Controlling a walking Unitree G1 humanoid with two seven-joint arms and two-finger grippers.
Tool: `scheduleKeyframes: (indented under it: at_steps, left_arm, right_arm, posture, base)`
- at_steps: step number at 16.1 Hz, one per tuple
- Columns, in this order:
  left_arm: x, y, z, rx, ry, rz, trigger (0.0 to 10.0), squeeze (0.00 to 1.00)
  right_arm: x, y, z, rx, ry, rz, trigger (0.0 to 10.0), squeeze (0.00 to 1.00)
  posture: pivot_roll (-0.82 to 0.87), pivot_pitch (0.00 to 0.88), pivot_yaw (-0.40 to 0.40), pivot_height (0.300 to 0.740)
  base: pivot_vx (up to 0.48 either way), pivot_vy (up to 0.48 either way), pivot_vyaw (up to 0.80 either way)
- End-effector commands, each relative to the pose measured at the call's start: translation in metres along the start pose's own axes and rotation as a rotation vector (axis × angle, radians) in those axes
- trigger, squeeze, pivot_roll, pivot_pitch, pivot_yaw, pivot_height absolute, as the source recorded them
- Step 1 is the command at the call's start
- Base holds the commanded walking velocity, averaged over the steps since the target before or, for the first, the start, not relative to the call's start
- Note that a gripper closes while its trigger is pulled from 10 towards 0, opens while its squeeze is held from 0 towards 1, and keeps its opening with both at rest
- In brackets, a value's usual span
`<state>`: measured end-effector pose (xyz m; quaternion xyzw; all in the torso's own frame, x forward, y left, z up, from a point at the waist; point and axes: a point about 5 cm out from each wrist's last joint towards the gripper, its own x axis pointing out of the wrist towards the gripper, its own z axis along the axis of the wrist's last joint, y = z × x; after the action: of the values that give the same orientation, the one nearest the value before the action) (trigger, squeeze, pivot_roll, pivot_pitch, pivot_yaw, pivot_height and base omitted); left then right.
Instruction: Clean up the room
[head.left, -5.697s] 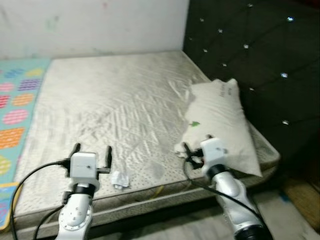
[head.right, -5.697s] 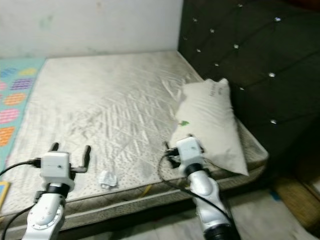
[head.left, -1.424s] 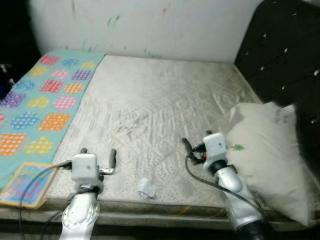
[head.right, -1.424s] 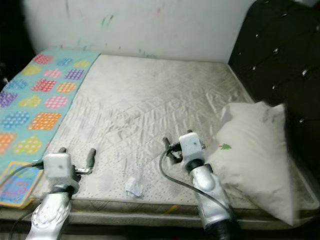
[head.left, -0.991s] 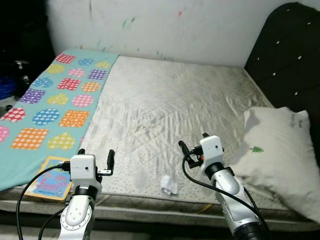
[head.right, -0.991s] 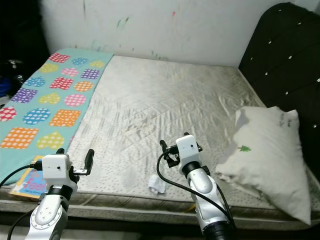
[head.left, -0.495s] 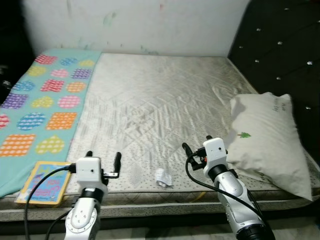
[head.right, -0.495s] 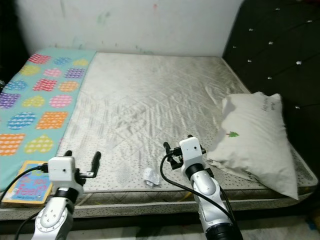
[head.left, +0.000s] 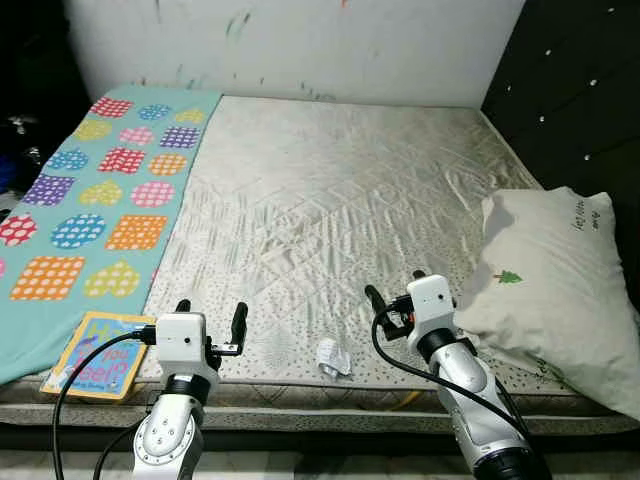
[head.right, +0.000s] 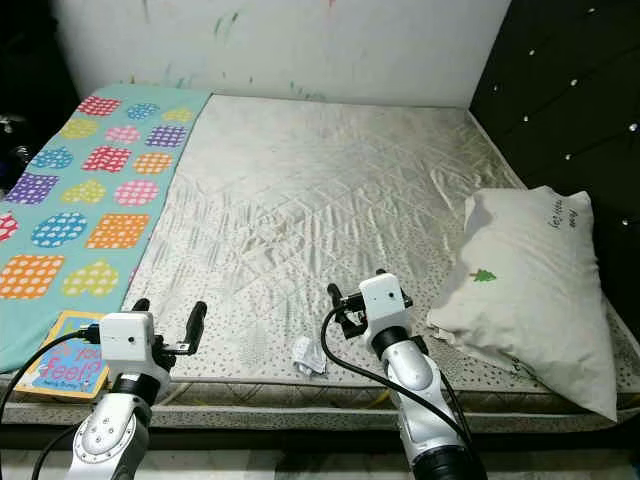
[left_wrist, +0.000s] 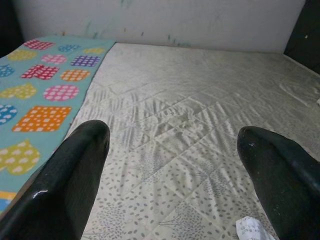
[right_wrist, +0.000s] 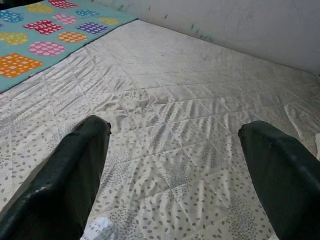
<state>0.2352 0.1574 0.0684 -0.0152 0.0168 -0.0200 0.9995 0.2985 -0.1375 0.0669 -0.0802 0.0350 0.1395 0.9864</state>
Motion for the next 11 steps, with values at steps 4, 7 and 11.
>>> scheduleKeyframes:
  at_steps: [4, 7, 11]
  left_arm:
    - [0.003, 0.0006, 0.0001, -0.015, 0.015, 0.027, 10.0, 0.0]
    - [0.0029, 0.0007, 0.0002, -0.017, 0.014, 0.025, 10.0, 0.0]
    - [0.0025, 0.001, 0.0002, -0.018, 0.017, 0.024, 10.0, 0.0]
  right_arm:
    - [0.0001, -0.005, -0.0003, 0.002, 0.011, -0.012, 10.0, 0.0]
    - [-0.0002, -0.0054, -0.0008, -0.004, 0.013, -0.017, 10.0, 0.0]
    - [-0.0005, -0.0047, -0.0015, -0.002, 0.015, -0.015, 10.0, 0.0]
  posture:
    - [0.01, 0.0, -0.061, 0.74]
    - [0.01, 0.0, -0.061, 0.74]
    - [0.01, 0.0, -0.061, 0.74]
  base:
    - [0.0, 0.0, -0.25]
    - [0.0, 0.358, -0.38]
    - [0.0, 0.385, 0.0]
